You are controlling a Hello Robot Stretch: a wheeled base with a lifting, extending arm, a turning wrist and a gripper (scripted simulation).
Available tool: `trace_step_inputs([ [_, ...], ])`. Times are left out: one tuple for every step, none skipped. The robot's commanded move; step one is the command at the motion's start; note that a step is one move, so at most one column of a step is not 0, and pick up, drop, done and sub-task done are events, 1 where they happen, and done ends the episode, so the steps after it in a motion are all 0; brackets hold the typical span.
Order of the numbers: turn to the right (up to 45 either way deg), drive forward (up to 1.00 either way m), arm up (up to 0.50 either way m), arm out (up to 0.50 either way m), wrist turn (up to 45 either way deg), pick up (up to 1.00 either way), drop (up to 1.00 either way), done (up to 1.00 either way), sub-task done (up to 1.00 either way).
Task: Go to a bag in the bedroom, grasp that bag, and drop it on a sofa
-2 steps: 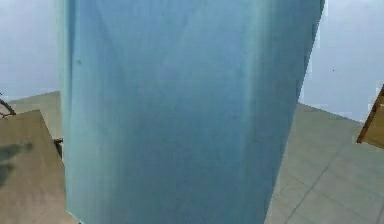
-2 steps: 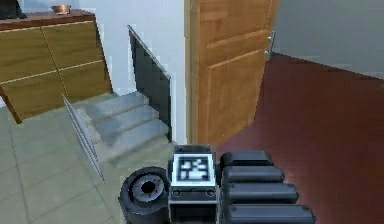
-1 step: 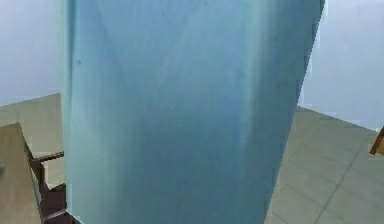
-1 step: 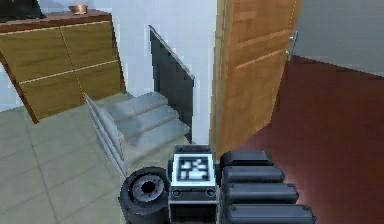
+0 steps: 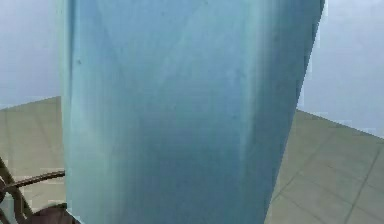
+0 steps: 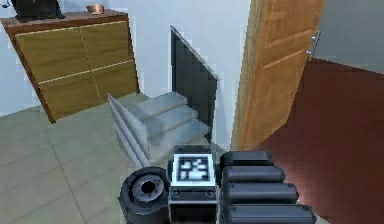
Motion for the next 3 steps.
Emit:
trace_step_inputs([
  [-3.0, 0.00, 0.00, 0.00, 0.0, 0.00, 0.00, 0.00, 0.00],
  [0.0, 0.80, 0.00, 0.00, 0.0, 0.00, 0.00, 0.00, 0.00],
  [-15.0, 0.00, 0.00, 0.00, 0.0, 0.00, 0.00, 0.00, 0.00],
])
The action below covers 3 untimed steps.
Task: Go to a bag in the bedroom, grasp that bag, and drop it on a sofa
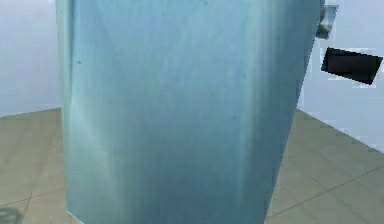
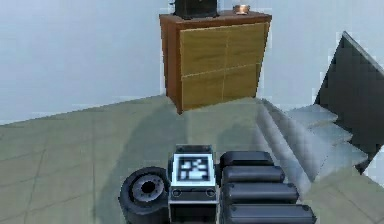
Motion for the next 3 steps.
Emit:
trace_step_inputs([
  [0.0, 1.00, 0.00, 0.00, 0.0, 0.00, 0.00, 0.00, 0.00],
  [0.0, 1.00, 0.00, 0.00, 0.0, 0.00, 0.00, 0.00, 0.00],
  [0.0, 1.00, 0.00, 0.00, 0.0, 0.00, 0.00, 0.00, 0.00],
])
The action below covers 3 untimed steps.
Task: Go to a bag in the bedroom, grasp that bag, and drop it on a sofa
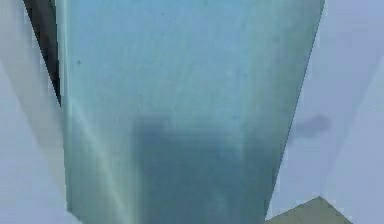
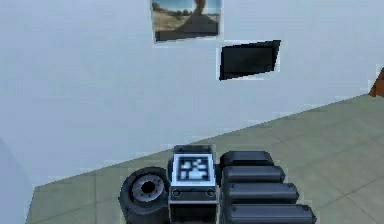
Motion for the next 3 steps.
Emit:
trace_step_inputs([
  [0.0, 0.90, 0.00, 0.00, 0.0, 0.00, 0.00, 0.00, 0.00],
  [21.0, 0.00, 0.00, 0.00, 0.0, 0.00, 0.00, 0.00, 0.00],
  [0.0, 0.35, 0.00, 0.00, 0.0, 0.00, 0.00, 0.00, 0.00],
])
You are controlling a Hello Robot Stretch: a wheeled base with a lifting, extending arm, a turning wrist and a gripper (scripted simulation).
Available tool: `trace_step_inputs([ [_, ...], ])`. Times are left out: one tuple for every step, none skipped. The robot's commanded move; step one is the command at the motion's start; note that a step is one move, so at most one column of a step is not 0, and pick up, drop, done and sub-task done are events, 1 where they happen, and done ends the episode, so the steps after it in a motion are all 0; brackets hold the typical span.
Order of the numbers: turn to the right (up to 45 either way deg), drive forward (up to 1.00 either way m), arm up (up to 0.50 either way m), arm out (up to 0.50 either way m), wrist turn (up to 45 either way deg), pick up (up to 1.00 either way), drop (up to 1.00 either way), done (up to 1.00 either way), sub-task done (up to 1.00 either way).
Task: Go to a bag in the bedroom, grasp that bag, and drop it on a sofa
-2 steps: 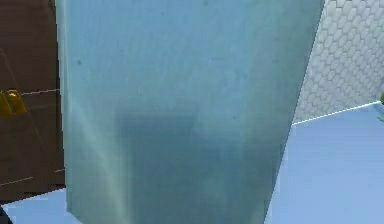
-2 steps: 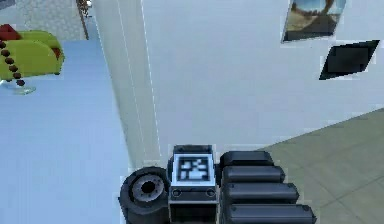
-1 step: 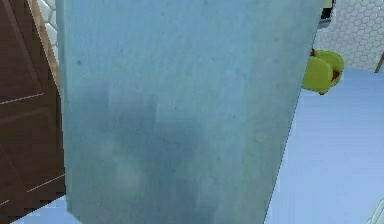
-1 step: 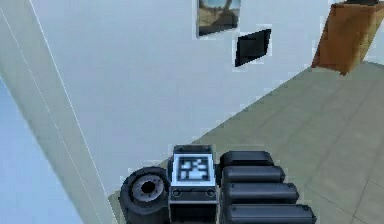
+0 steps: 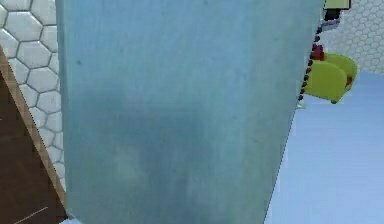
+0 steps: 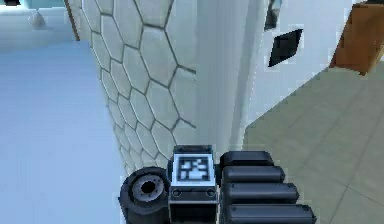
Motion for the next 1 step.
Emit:
trace_step_inputs([
  [30.0, 0.00, 0.00, 0.00, 0.0, 0.00, 0.00, 0.00, 0.00],
])
